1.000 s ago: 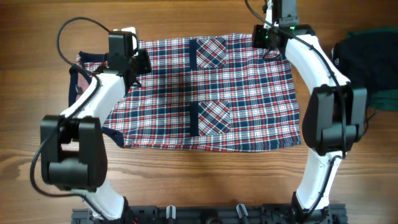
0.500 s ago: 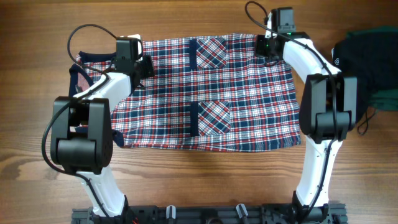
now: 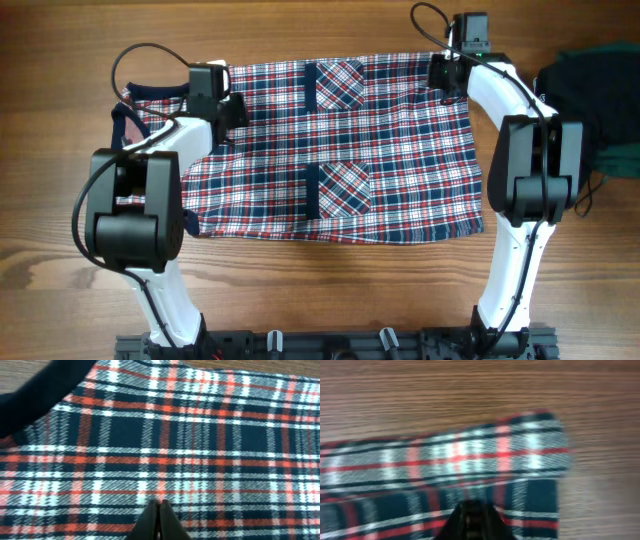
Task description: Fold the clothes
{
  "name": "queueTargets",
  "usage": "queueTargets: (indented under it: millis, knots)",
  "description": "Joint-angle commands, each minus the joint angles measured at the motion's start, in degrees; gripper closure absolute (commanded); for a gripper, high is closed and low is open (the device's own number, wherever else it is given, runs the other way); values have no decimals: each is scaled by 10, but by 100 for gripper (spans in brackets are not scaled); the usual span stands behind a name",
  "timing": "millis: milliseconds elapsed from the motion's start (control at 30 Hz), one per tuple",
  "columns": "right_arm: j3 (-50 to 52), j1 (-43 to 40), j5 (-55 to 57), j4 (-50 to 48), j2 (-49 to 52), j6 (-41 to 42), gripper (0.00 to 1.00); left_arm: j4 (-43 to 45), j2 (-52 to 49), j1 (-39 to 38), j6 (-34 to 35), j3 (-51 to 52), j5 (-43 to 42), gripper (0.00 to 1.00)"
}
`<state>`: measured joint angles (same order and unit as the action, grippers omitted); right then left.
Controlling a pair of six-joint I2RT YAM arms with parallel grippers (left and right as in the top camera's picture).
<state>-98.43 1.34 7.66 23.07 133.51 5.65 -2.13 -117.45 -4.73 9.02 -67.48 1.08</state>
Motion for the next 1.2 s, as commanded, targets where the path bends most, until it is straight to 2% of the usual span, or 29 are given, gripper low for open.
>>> queueTargets:
  millis: [0, 67, 100, 133, 167, 267, 333, 400, 433, 467, 600, 700, 867, 933, 1000, 1100, 1167]
  knots:
    - [-18, -7, 118, 13, 16, -12, 84, 0, -11, 19, -14, -7, 16, 96]
    - [-35, -7, 102, 33, 8, -13, 80, 0, -11, 20, -14, -7, 16, 96]
    - [-52, -7, 76, 47, 0, -18, 68, 1, -10, 19, -25, -7, 13, 93]
    - [-62, -7, 62, 53, -6, -18, 62, 1, -10, 18, -27, -7, 13, 91]
    - [-73, -7, 43, 58, -14, -18, 52, 0, -8, 16, -28, -7, 13, 86]
    - [-107, -7, 13, 81, -41, -11, 38, -5, 8, 15, -28, -7, 13, 73]
    - [-130, -7, 12, 104, -57, -10, 25, -8, 31, 15, -28, -7, 14, 52]
    - [-150, -7, -7, 125, -70, -10, 11, -7, 57, 15, -28, -8, 13, 23]
    - [-150, -7, -30, 124, -75, -10, 7, -3, 67, 15, -28, -8, 13, 13]
    - [-150, -9, -48, 123, -75, -10, 5, 5, 75, 15, -30, -8, 13, 9]
    - [-150, -24, -106, 126, -74, -4, 2, 10, 76, 16, -89, -23, 14, 5]
    - [-150, -39, -119, 133, -74, 5, 0, -35, 76, 23, -91, -64, 13, 5]
    - [-150, -64, -142, 158, -74, 5, 0, -172, 76, 57, -131, -181, -13, 10]
    - [-150, -64, -142, 158, -74, 2, 0, -196, 76, 70, -132, -215, -24, 18]
    - [-150, -64, -142, 156, -73, -9, 0, -193, 76, 78, -133, -221, -36, 19]
    - [-150, -65, -141, 138, -71, -12, 0, -180, 70, 85, -133, -221, -64, 9]
    - [-150, -64, -142, 126, -65, -12, 0, -169, 59, 85, -133, -221, -68, 8]
